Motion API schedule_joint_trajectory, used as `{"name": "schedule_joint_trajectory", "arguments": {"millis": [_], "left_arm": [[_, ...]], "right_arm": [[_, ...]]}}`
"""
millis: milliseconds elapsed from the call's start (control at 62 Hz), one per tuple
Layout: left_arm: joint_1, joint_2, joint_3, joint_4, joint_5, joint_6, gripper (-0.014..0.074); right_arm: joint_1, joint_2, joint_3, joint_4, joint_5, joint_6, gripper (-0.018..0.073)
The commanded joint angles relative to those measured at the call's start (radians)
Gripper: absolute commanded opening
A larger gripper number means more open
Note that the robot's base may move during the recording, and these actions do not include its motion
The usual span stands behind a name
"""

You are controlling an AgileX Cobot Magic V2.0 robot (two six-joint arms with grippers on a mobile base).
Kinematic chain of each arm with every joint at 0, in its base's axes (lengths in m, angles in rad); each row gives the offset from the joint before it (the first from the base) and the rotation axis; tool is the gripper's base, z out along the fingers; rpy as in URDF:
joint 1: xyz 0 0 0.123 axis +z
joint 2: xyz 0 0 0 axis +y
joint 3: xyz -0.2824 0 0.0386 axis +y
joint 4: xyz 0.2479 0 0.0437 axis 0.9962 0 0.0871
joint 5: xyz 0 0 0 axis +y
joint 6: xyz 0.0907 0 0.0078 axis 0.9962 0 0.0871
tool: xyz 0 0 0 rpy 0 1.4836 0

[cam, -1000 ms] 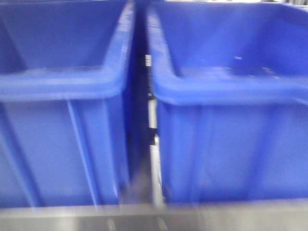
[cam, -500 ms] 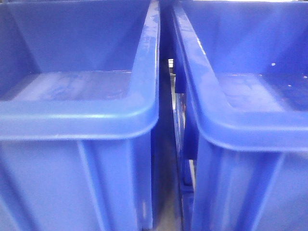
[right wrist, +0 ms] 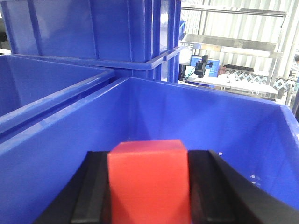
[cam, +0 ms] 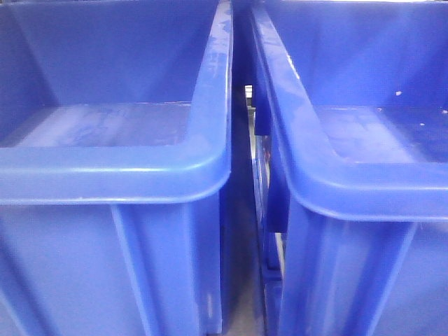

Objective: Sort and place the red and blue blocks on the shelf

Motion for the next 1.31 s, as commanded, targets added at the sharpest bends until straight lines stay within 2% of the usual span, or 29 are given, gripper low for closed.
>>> {"name": "schedule_joint_trajectory", "arguments": {"millis": [0, 1065, 1291], "left_arm": [[-0.006, 0.007, -0.033, -0.005, -0.096, -0.002, 0.0084], [-0.006, 0.007, -0.033, -0.005, -0.118, -0.002, 0.0085], [-0.006, 0.007, -0.033, -0.005, -0.116, -0.002, 0.0084]], "right_arm": [[-0.002, 0.010, -0.026, -0.012, -0.093, -0.003, 0.0052], [-0.002, 0.010, -0.026, -0.011, -0.099, -0.003, 0.0052], [-0.002, 0.011, -0.026, -0.011, -0.186, -0.003, 0.0052]]}}
